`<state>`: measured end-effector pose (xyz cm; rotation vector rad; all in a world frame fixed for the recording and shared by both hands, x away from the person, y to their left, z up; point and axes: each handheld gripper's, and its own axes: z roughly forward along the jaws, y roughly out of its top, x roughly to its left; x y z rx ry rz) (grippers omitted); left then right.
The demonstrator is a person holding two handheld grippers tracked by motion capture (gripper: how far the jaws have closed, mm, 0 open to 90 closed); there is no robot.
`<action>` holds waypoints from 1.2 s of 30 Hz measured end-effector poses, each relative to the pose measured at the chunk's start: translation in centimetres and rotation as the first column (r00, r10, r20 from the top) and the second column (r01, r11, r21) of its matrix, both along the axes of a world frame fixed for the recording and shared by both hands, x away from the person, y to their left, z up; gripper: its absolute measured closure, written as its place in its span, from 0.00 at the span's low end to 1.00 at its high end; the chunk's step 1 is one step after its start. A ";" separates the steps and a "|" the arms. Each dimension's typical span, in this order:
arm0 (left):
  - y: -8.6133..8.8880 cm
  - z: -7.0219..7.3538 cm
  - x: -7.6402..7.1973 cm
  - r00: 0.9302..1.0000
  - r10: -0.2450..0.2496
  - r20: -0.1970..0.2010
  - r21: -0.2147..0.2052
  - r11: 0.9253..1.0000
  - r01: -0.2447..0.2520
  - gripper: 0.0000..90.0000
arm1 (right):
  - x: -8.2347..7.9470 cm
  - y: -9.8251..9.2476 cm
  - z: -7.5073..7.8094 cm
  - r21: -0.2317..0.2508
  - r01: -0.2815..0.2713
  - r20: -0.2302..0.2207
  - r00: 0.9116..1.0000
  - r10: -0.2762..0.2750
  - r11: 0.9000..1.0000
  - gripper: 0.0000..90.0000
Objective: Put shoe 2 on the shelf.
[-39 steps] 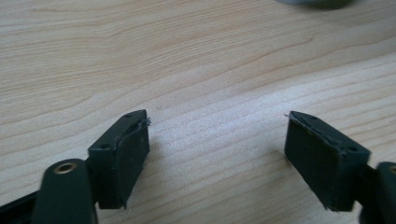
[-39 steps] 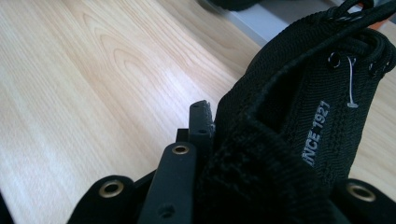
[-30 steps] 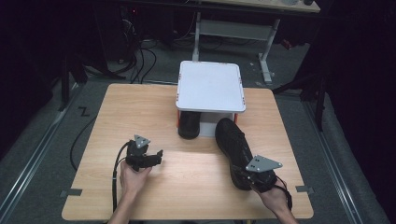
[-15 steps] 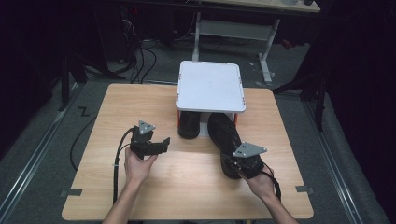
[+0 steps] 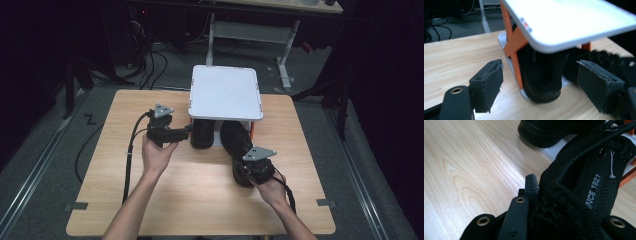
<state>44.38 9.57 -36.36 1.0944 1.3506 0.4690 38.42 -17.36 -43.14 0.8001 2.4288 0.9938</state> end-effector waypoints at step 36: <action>-4.3 0.6 6.0 0.999 0.048 0.011 0.169 0.984 -0.049 0.58 | 5.1 2.2 -0.8 -0.022 0.086 -0.027 0.996 -0.087 0.996 0.91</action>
